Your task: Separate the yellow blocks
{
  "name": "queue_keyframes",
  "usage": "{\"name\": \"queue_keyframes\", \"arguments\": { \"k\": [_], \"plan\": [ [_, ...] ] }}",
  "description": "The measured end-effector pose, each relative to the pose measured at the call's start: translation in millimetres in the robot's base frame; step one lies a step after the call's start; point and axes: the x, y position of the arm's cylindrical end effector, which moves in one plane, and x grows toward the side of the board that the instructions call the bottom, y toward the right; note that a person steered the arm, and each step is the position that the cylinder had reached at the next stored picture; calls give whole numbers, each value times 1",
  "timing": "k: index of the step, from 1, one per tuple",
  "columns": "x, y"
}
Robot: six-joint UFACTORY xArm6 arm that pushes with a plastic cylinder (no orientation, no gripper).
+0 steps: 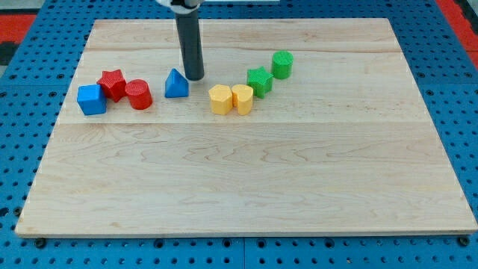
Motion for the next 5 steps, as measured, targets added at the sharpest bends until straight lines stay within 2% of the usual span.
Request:
{"name": "queue_keyframes", "arguments": {
  "k": [1, 5],
  "plan": [
    [8, -42],
    [8, -44]
  ]
}}
